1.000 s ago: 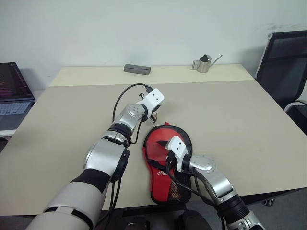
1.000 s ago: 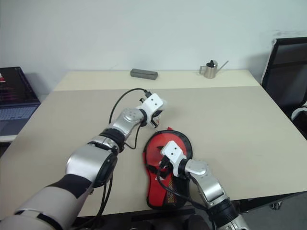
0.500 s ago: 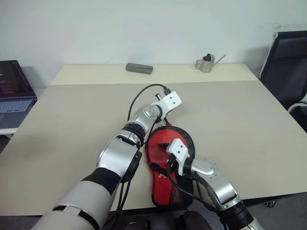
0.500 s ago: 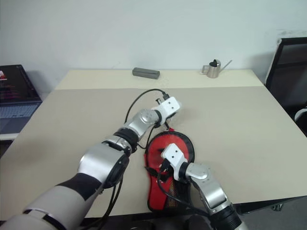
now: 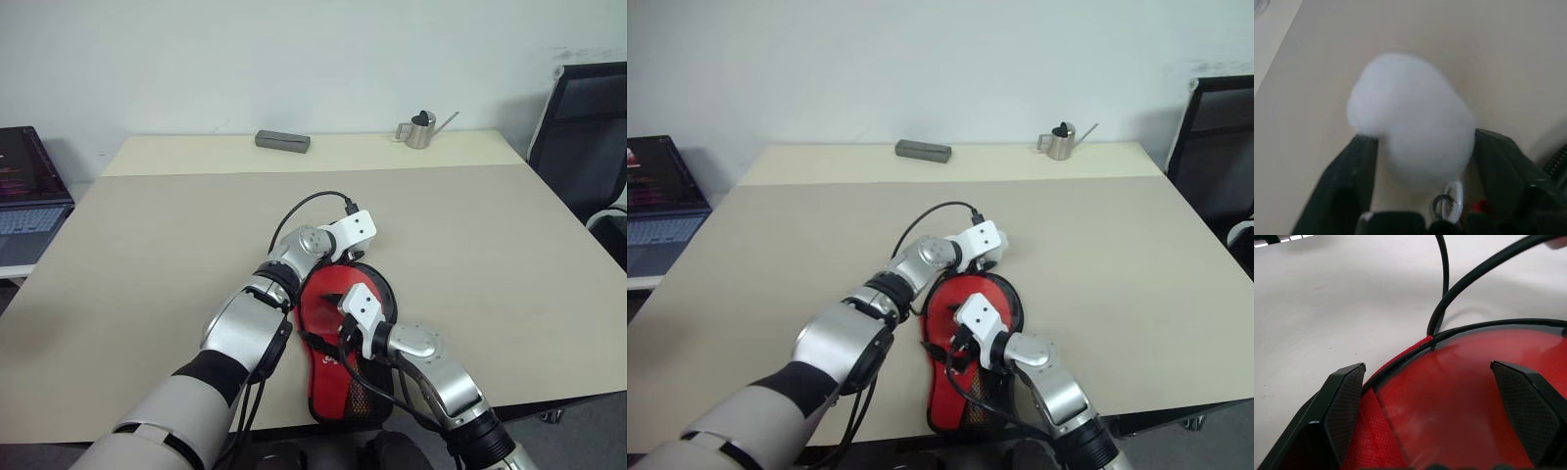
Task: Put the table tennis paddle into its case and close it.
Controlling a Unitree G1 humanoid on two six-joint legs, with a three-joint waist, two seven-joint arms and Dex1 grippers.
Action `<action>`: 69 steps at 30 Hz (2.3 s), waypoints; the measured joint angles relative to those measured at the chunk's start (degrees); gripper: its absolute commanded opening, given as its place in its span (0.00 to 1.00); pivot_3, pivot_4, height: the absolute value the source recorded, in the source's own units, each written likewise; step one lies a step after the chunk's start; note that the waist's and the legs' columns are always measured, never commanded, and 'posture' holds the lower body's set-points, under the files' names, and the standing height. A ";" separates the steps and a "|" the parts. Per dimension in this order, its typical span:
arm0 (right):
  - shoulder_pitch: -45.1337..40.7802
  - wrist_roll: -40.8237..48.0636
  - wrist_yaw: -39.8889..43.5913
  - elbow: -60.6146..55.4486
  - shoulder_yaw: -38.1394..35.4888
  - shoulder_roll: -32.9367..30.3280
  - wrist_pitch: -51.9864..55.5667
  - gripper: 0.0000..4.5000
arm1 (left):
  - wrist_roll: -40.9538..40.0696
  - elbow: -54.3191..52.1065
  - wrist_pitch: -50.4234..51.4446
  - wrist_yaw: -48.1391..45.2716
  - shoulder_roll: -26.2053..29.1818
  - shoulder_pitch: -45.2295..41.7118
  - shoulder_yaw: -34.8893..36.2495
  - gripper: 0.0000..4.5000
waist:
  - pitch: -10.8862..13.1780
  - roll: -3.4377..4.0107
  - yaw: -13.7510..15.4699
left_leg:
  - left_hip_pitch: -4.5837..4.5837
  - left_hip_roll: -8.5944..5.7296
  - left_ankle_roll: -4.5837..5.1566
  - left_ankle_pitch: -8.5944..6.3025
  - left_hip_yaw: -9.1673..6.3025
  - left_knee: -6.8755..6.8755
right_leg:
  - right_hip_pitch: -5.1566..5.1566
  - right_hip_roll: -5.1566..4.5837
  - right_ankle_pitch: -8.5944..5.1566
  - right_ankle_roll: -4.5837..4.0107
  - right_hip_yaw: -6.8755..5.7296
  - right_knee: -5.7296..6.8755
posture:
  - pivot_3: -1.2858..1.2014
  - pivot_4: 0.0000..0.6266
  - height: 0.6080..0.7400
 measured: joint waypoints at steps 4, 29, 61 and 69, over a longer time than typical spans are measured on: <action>-1.10 0.00 0.32 1.18 0.37 0.06 -0.02 1.00 | -1.38 -0.09 -0.94 -1.79 0.53 0.00 0.75 0.98 | -0.10 0.10 -0.24 | 0.03 0.00 0.00 0.00 0.00 0.02 | 0.01 0.00 -0.03 0.04 0.00 0.08 | 0.52 0.24 1.00; -6.47 1.65 4.60 7.26 0.14 -0.22 -1.40 1.00 | -20.51 -16.48 -0.06 -23.75 24.45 8.13 15.48 0.98 | -0.10 0.16 -0.71 | 0.08 0.15 -0.02 0.02 -0.02 0.26 | 0.00 0.05 0.09 -0.14 0.06 0.34 | 0.52 0.24 1.00; -12.65 29.47 21.03 -7.18 -23.71 -33.82 22.31 1.00 | -45.29 -86.66 36.90 -32.36 28.16 44.47 5.84 0.98 | 0.62 0.65 1.00 | -0.38 0.05 0.12 -0.07 -0.01 0.25 | -0.06 -0.13 0.05 -0.66 0.10 -0.06 | 0.52 0.24 1.00; -16.22 25.59 17.50 -2.43 -21.73 -30.12 17.48 1.00 | -39.82 -75.82 27.92 -33.18 23.74 42.11 -0.08 0.98 | 0.67 0.63 0.99 | -0.48 0.02 0.12 -0.07 0.01 0.26 | -0.12 -0.15 0.04 -0.69 0.11 -0.14 | 0.52 0.24 1.00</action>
